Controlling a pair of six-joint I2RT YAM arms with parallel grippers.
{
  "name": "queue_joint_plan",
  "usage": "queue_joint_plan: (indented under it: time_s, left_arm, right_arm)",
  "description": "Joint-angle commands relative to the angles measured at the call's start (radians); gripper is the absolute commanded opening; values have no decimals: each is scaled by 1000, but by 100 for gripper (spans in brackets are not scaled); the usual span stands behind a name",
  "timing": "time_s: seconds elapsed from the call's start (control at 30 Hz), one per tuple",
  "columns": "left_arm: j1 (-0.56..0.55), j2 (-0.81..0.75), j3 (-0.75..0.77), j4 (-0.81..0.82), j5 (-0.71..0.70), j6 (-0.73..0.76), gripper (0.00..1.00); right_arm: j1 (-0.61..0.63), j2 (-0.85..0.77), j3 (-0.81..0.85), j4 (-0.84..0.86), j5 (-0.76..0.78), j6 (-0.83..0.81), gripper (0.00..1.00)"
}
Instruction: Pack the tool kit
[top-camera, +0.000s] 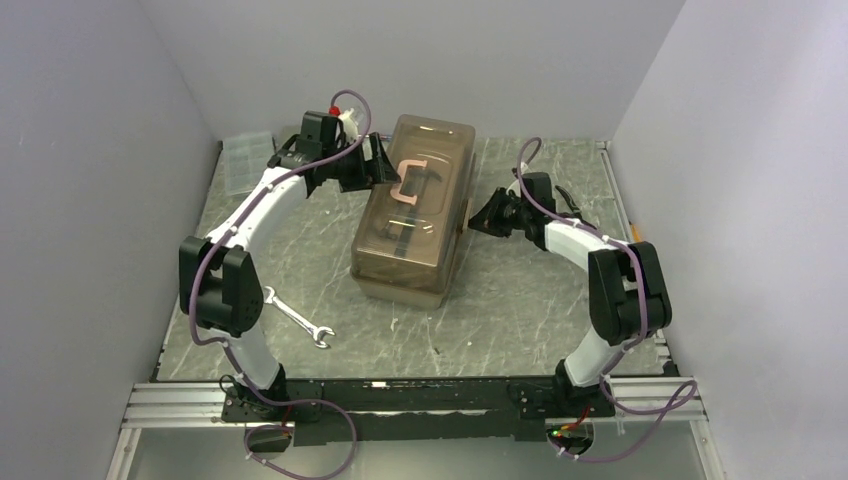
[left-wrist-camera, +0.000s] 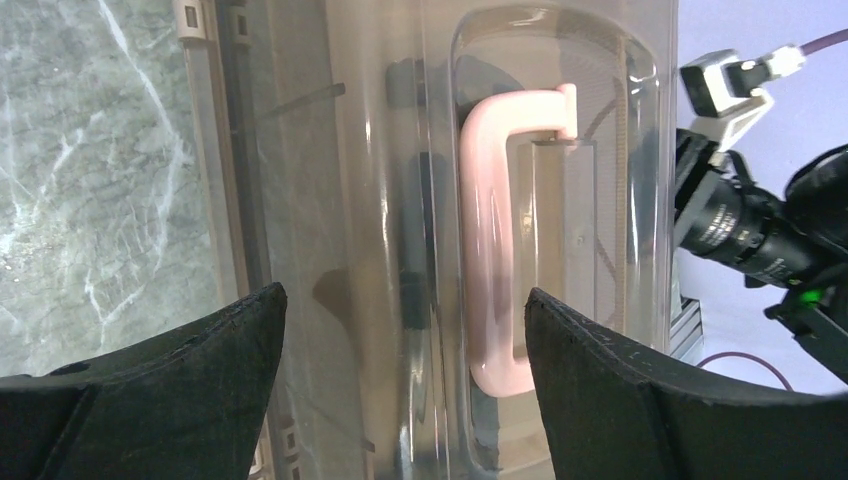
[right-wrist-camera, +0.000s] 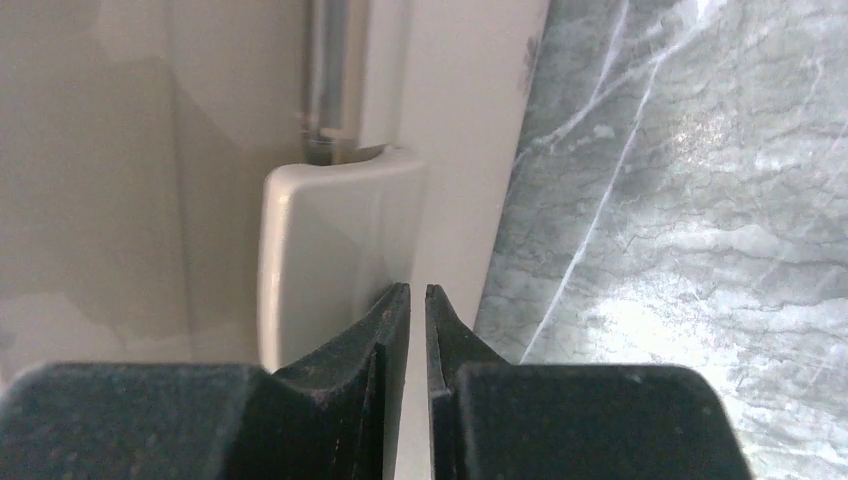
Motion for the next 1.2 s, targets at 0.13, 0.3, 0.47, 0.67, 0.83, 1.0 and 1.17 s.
queue_joint_plan:
  time_s: [0.13, 0.3, 0.47, 0.67, 0.83, 1.0, 1.17]
  left_arm:
    - [-25, 16, 32, 23, 27, 5, 89]
    - [-27, 11, 31, 21, 31, 8, 89]
    - [-27, 3, 30, 12, 26, 14, 88]
    - [-27, -8, 25, 8, 26, 21, 88]
    - [-27, -12, 18, 5, 33, 25, 88]
    - [-27, -10, 15, 8, 39, 25, 88]
    - [-27, 3, 23, 3, 54, 27, 88]
  right_arm:
    - [21, -105, 9, 71, -18, 17, 16]
    - [21, -107, -26, 134, -59, 55, 40]
    - [8, -102, -119, 304, -124, 149, 57]
    - [6, -61, -197, 538, -188, 254, 61]
    - [-1, -50, -277, 761, -209, 349, 78]
    - [-15, 17, -343, 1034, -238, 487, 82]
    - [-17, 155, -366, 1405, -254, 653, 82]
